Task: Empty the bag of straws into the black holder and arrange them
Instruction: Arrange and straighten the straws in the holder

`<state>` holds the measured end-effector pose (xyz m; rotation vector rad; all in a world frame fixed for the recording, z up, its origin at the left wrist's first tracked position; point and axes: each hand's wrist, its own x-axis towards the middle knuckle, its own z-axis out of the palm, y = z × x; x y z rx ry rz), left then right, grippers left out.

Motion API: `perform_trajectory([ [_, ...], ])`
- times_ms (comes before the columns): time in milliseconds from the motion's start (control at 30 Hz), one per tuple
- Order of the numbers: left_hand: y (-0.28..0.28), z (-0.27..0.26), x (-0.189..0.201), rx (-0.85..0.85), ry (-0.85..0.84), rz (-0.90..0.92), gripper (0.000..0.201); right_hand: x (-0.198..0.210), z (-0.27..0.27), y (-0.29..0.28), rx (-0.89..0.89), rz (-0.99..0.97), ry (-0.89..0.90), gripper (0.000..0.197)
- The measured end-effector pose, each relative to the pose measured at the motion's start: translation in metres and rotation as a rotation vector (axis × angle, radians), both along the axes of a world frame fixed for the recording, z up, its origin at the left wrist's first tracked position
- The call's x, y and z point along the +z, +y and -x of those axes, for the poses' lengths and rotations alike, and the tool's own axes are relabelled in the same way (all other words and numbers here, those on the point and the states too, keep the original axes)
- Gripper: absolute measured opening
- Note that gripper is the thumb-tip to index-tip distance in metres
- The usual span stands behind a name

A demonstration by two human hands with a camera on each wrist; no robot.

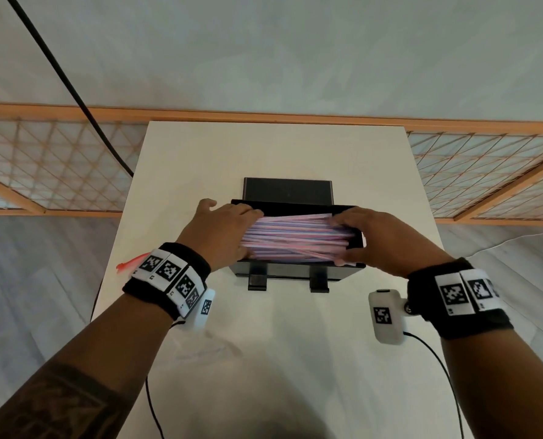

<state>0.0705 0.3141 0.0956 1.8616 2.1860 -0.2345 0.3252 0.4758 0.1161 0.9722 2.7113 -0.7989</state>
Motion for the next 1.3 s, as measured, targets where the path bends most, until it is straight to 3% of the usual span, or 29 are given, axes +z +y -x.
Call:
perform_trajectory([
  [167, 0.008, -0.004, -0.001, 0.040, 0.006, -0.037, 0.052, -0.004, 0.011, 0.000, 0.000, -0.109, -0.031, 0.056],
  [367, 0.008, 0.000, -0.004, 0.021, -0.084, 0.002, 0.063, -0.019, 0.024, -0.010, -0.027, -0.254, -0.052, 0.040],
  [500, 0.014, 0.000, -0.007, 0.016, -0.135, 0.032, 0.051, -0.030, 0.030, -0.018, -0.048, -0.279, -0.113, 0.035],
  [633, 0.015, -0.003, -0.011, 0.028, -0.171, 0.065, 0.053, -0.038, 0.029, -0.029, -0.039, -0.219, -0.176, 0.048],
  [800, 0.011, -0.007, -0.005, 0.033, -0.195, 0.055, 0.074, -0.039, 0.023, -0.037, -0.055, -0.204, -0.124, 0.049],
  [967, 0.012, -0.010, 0.000, 0.033, -0.158, 0.121, 0.066, -0.017, 0.027, -0.033, -0.051, -0.200, -0.007, 0.058],
  [1100, 0.014, -0.008, 0.004, 0.030, -0.117, 0.100, 0.068, -0.011, 0.038, -0.021, 0.033, -0.190, -0.193, 0.079],
  [1200, 0.023, -0.011, 0.006, 0.074, -0.123, 0.159, 0.074, -0.023, 0.052, -0.017, 0.074, -0.176, -0.321, 0.071],
  [1300, 0.030, -0.015, 0.000, 0.080, -0.151, 0.176, 0.064, -0.032, 0.060, -0.017, 0.075, -0.189, -0.366, 0.058],
])
